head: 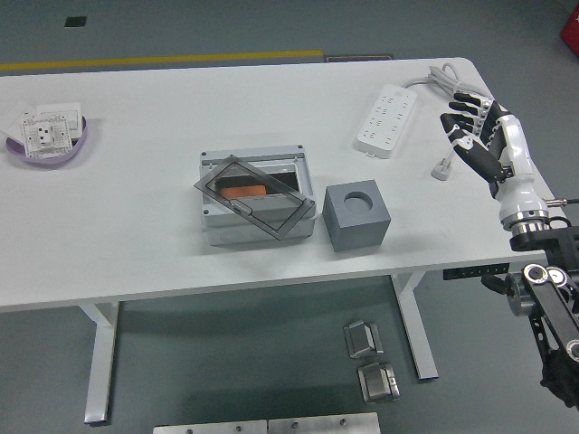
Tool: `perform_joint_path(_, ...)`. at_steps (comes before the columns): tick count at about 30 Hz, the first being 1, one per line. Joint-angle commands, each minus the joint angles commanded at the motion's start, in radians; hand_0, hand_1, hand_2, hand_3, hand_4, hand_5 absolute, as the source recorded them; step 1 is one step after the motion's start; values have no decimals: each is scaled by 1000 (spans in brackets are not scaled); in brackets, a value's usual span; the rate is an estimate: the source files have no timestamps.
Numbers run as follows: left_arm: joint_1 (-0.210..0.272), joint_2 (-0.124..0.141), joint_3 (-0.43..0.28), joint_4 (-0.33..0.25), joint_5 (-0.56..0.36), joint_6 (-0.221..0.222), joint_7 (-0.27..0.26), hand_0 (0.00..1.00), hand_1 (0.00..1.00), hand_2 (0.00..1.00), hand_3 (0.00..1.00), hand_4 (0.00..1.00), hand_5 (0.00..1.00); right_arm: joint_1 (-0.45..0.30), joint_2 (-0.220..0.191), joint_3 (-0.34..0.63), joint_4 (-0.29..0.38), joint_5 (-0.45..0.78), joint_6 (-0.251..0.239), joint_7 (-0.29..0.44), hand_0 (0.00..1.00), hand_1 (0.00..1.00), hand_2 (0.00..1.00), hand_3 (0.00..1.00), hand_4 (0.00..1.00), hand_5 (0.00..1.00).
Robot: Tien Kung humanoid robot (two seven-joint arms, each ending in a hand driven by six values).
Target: Pick up the cylinder from the cube,place it in the box,flap close box
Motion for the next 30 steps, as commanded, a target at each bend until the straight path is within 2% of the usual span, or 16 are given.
perform_joint_path(30, -19, 13, 18, 0, -4, 1, 1, 633, 640, 641, 697, 670, 297, -28, -10, 14, 24, -26, -10, -4, 708, 673, 702, 686, 768, 384)
